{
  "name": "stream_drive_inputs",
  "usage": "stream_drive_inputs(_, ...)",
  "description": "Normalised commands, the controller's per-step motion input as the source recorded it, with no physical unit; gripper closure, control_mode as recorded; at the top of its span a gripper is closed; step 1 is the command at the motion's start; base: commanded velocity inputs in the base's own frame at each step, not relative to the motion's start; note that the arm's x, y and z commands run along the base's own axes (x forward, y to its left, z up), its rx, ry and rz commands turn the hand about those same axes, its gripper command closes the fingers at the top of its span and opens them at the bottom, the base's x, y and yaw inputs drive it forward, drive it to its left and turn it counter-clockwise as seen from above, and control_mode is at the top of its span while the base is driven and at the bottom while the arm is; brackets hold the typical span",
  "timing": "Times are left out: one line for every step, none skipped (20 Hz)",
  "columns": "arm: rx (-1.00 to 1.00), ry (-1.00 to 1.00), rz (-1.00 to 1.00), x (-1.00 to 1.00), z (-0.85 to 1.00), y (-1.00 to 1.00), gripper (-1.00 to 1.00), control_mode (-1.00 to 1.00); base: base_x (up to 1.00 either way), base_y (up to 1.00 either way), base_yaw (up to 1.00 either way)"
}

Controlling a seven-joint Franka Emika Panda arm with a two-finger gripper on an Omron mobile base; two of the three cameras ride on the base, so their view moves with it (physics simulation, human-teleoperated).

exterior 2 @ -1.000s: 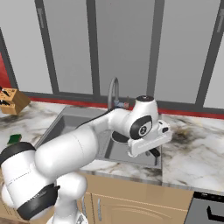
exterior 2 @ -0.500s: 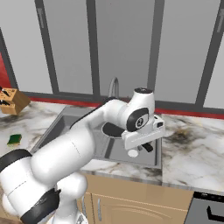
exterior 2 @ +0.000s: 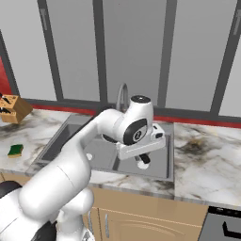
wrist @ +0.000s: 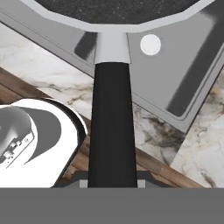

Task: Pick the pan and sponge and place them into the sink. Then turn on the water.

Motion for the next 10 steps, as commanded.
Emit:
stream_drive_inputs(0.00, 0.00, 0.00, -0.05, 0.05, 0.50, 1.00, -1.00, 0.00, 0.00, 0.00)
stream_drive_inputs(0.00, 0.00, 0.00, -0.04, 0.06, 0.49, 1.00, -1.00, 0.00, 0.00, 0.00)
stream_drive_inputs(0.01, 0.00, 0.00, -0.04, 0.07, 0.48, 1.00, -1.00, 0.00, 0.00, 0.00)
stream_drive_inputs(0.02, 0.00, 0.00, -0.03, 0.07, 0.49, 1.00, -1.00, 0.00, 0.00, 0.00)
stream_drive_inputs(0.03, 0.02, 0.00, -0.01, 0.06, 0.50, 1.00, -1.00, 0.00, 0.00, 0.00)
stream_drive_inputs(0.03, 0.03, 0.00, 0.00, 0.05, 0.48, 1.00, -1.00, 0.00, 0.00, 0.00)
stream_drive_inputs(0.03, 0.03, 0.00, 0.00, 0.05, 0.46, 1.00, -1.00, 0.00, 0.00, 0.00)
stream_drive_inputs(0.03, 0.03, 0.01, 0.00, 0.06, 0.43, 1.00, -1.00, 0.00, 0.00, 0.00)
stream_drive_inputs(0.03, 0.02, 0.01, 0.00, 0.06, 0.43, 1.00, -1.00, 0.00, 0.00, 0.00)
stream_drive_inputs(0.03, 0.02, 0.01, 0.00, 0.06, 0.43, 1.00, -1.00, 0.00, 0.00, 0.00)
